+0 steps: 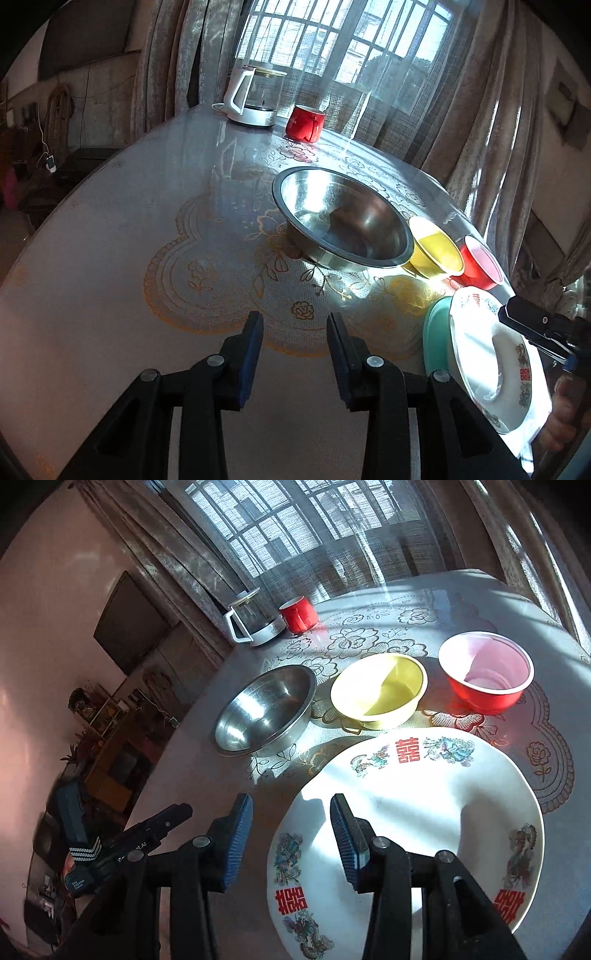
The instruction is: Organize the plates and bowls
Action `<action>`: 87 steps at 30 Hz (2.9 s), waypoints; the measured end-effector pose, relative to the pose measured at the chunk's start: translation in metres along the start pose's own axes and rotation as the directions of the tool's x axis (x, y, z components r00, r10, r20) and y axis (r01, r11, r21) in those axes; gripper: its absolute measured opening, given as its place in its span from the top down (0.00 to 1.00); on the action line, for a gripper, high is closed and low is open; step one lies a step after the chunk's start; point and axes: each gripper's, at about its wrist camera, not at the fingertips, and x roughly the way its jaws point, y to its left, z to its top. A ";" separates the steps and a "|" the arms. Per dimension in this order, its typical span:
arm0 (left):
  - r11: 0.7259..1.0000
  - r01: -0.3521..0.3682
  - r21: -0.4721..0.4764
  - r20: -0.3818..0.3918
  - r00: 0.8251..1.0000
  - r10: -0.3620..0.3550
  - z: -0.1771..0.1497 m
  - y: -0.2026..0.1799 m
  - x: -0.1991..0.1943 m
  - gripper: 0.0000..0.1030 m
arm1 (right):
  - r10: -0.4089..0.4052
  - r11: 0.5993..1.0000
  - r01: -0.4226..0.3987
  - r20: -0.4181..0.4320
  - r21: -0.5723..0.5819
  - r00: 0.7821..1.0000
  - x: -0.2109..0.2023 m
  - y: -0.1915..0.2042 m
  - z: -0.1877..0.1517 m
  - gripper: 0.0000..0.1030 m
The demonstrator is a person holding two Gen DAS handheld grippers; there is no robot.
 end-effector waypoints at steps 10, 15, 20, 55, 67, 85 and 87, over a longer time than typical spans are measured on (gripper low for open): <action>0.994 0.076 -0.083 0.053 0.996 -0.072 0.055 0.012 0.025 0.65 | -0.007 0.996 0.010 -0.029 0.084 1.000 0.068 0.003 0.048 0.57; 0.991 0.062 -0.121 0.035 0.998 -0.058 0.074 0.018 0.051 0.64 | -0.055 0.993 0.061 -0.064 0.098 0.996 0.095 -0.002 0.058 0.58; 0.994 0.056 -0.095 0.011 0.998 -0.055 0.081 0.015 0.075 0.73 | -0.088 0.991 0.097 -0.088 0.097 0.992 0.117 -0.004 0.065 0.59; 0.994 0.043 -0.104 0.027 0.999 -0.041 -0.015 0.044 -0.014 0.80 | -0.085 0.991 0.067 -0.154 -0.116 0.984 0.079 0.061 -0.019 0.77; 0.998 0.030 -0.063 0.036 0.999 -0.028 -0.054 0.048 -0.054 0.80 | -0.019 0.995 0.001 -0.186 -0.099 0.982 0.057 0.070 -0.063 0.77; 0.993 -0.004 -0.117 -0.055 0.999 -0.003 -0.047 0.055 -0.032 0.64 | -0.005 0.996 -0.007 -0.136 -0.085 0.991 0.044 0.068 -0.076 0.69; 0.992 0.009 -0.129 -0.081 0.997 -0.019 -0.047 0.055 -0.028 0.64 | -0.017 0.995 0.006 -0.123 -0.095 0.992 0.044 0.070 -0.077 0.69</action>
